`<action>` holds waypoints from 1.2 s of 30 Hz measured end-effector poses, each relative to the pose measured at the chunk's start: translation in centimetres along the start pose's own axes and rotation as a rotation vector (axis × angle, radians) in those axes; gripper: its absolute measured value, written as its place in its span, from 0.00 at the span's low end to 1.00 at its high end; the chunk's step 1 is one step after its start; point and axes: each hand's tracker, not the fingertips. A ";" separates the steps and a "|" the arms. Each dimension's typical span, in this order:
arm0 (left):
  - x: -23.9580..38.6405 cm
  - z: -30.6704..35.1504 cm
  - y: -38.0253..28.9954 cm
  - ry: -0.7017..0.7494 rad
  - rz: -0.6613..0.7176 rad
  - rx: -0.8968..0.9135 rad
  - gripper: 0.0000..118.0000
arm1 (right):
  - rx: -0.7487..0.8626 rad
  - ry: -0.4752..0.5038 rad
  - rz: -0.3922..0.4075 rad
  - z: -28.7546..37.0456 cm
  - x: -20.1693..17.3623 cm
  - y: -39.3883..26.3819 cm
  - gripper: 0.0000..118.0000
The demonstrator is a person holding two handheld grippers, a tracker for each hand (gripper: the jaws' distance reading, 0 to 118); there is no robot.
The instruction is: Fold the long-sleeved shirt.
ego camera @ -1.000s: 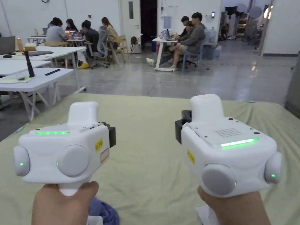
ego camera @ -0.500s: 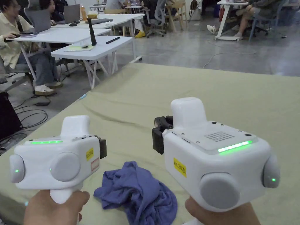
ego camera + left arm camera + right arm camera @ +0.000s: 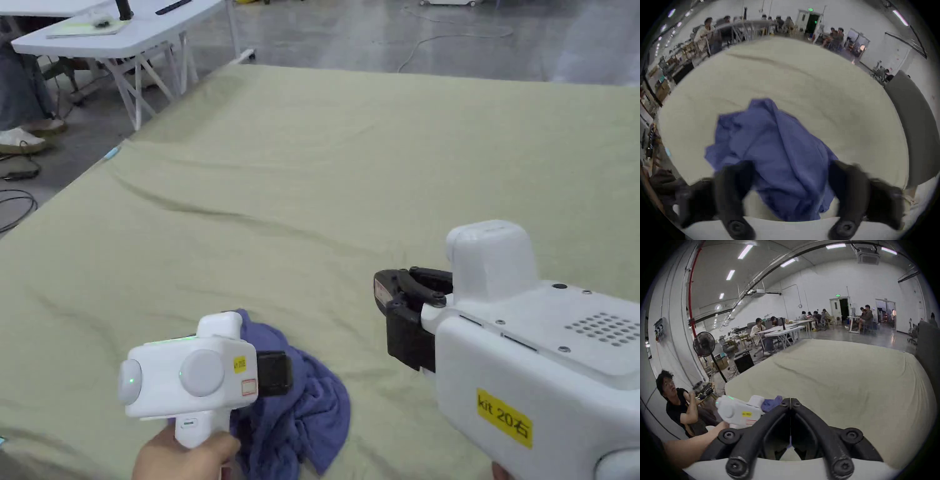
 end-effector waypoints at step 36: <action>43.2 -11.1 -4.8 -0.249 -0.507 -0.250 0.18 | 0.181 -0.451 -0.256 29.4 18.3 -3.6 0.00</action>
